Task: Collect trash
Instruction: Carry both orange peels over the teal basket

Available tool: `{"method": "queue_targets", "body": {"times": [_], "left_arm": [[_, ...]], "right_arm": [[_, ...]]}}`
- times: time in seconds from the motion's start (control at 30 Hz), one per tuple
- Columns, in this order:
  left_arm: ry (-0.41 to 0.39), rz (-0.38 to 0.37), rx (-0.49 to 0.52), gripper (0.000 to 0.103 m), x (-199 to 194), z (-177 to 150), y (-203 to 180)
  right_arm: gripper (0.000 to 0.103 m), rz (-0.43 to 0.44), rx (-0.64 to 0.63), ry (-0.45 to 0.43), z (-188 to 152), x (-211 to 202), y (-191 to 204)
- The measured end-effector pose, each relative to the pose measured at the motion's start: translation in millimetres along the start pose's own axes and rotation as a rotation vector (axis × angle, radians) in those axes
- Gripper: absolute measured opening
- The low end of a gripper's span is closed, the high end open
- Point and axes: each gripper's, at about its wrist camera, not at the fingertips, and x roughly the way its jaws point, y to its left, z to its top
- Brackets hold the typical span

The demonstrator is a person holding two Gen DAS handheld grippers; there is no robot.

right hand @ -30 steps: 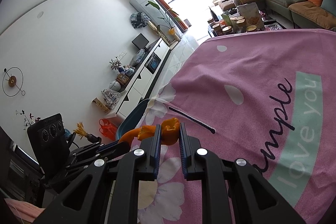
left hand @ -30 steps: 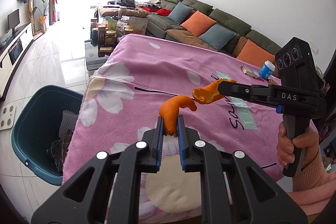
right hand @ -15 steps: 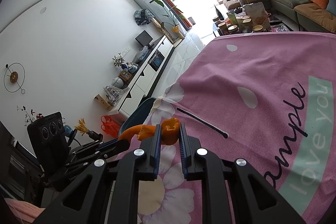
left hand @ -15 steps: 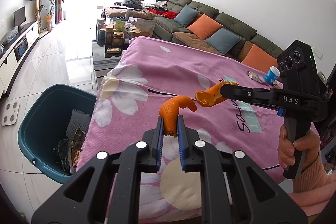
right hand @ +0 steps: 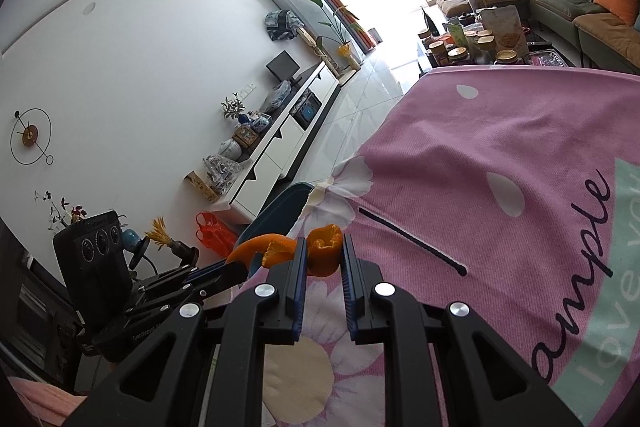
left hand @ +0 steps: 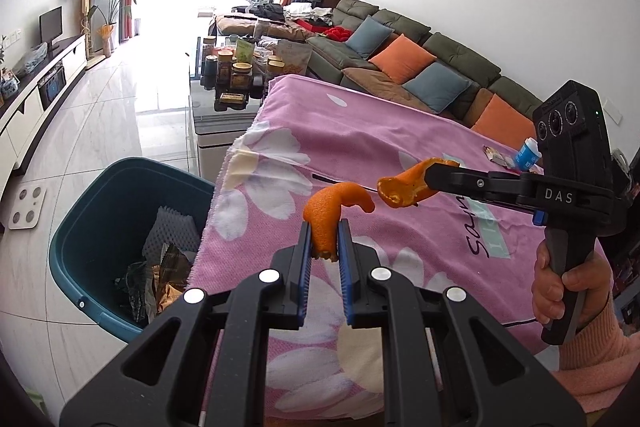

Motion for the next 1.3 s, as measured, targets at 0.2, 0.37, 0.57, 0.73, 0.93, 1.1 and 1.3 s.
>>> {"method": "queue_targets", "body": {"times": [0.2, 0.37, 0.57, 0.73, 0.93, 1.1, 1.3], "left_arm": [[-0.008, 0.016, -0.012, 0.013, -5, 0, 7], [-0.016, 0.031, -0.024, 0.013, -9, 0, 12], [-0.021, 0.05, -0.041, 0.013, -13, 0, 20], [-0.031, 0.068, -0.056, 0.013, -17, 0, 27], [-0.04, 0.088, -0.072, 0.013, -22, 0, 36], [-0.047, 0.103, -0.085, 0.013, -26, 0, 42], [-0.05, 0.122, -0.103, 0.013, -29, -1, 49]], "right_arm": [[0.015, 0.013, -0.011, 0.008, 2, 6, 7], [0.015, 0.028, -0.017, 0.015, 5, 11, 10], [0.015, 0.04, -0.027, 0.026, 6, 19, 16], [0.015, 0.047, -0.039, 0.038, 9, 28, 23], [0.015, 0.055, -0.054, 0.044, 11, 35, 31], [0.015, 0.06, -0.064, 0.051, 13, 40, 37], [0.015, 0.064, -0.077, 0.066, 15, 47, 43]]}}
